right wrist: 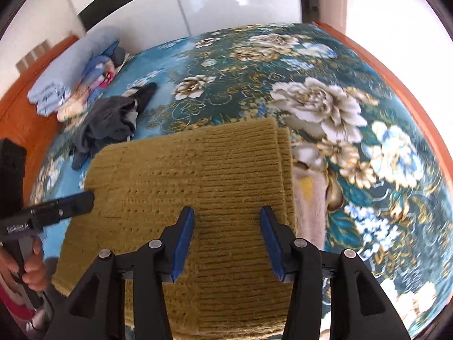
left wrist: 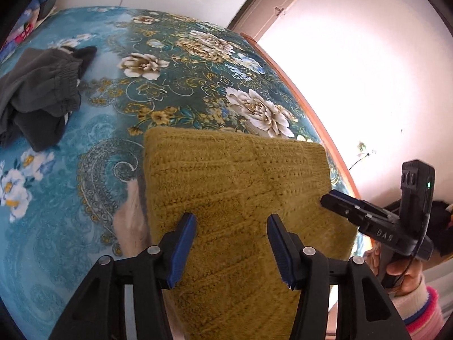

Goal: Fold clothes
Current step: 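Lower the vest onto the grey and pink clothes stack with both grippers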

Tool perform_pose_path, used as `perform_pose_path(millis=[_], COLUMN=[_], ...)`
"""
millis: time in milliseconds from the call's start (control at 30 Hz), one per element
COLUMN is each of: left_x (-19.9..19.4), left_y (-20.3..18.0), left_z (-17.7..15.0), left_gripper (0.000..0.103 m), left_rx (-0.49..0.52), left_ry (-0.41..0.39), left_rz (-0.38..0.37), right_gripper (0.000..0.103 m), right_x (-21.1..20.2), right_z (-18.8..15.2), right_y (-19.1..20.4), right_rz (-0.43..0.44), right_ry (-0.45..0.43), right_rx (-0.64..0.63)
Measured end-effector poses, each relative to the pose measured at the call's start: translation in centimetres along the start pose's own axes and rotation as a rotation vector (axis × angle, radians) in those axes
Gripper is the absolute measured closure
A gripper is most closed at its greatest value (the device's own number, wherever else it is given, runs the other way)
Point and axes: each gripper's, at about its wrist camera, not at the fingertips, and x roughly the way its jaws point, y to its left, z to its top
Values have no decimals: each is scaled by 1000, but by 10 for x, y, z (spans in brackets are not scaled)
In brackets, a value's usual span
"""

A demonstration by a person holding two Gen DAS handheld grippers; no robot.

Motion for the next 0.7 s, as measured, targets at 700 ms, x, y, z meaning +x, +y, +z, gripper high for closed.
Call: perform_pose_path(millis=[700], left_x=[-32], left_y=[-4], left_z=[-20], left_gripper=[46], left_rx=[20], left_ry=[-121], left_rz=[66], right_gripper=[15], right_x=[-20], right_z=[-16], right_y=[27], right_rz=[68], right_ry=[-148], right_rx=[55])
